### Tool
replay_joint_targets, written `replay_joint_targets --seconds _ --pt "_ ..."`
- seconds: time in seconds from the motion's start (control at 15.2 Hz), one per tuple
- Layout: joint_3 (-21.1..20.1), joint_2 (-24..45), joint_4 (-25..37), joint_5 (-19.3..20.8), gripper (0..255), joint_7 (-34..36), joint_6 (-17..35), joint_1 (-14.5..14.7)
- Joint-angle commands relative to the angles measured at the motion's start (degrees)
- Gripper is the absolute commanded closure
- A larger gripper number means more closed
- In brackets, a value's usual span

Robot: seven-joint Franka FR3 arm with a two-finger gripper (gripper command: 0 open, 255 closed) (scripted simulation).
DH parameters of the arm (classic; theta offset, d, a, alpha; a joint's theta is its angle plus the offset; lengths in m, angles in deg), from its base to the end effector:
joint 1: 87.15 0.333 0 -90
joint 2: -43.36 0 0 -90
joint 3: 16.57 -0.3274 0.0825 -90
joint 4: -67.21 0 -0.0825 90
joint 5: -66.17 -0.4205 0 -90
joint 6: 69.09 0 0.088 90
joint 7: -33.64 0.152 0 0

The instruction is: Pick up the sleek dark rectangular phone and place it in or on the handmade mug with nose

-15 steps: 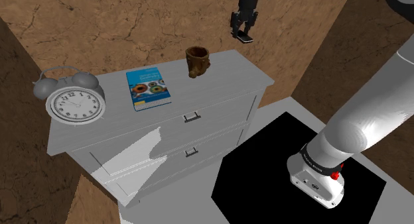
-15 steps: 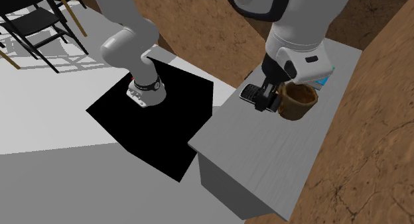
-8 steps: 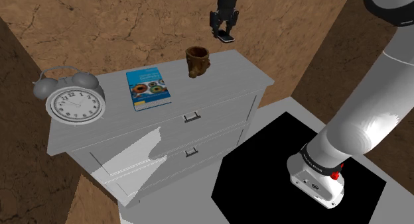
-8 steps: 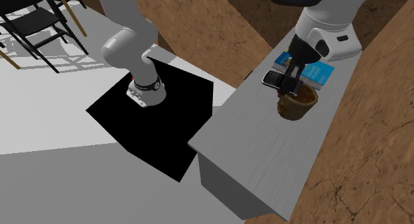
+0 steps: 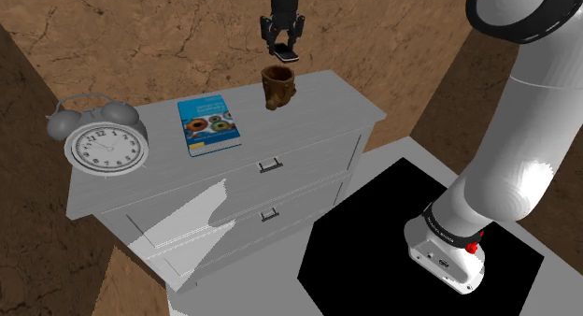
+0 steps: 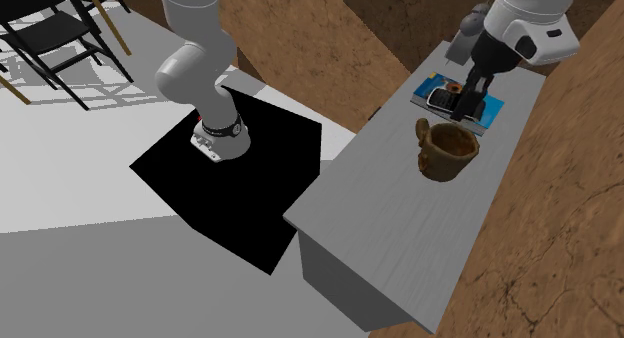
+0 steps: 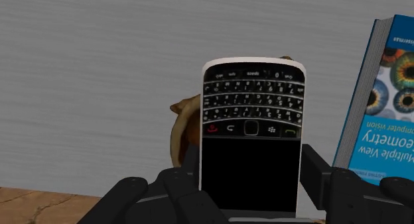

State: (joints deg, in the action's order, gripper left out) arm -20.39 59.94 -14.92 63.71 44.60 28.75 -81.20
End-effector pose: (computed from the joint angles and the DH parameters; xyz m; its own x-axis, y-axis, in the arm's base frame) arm 0.6761 0.1175 0.4884 0.9992 -0.0288 -0.0262 -0.0303 -0.9979 -0.0575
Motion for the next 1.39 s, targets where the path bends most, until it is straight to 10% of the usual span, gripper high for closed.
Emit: replay_joint_targets --seconds 0.0,1.32 --pt "-0.2 1.21 1.24 0.13 255 0.72 0.04 0.46" --pt "-0.17 1.62 -8.49 0.05 255 0.22 10.17 0.43"
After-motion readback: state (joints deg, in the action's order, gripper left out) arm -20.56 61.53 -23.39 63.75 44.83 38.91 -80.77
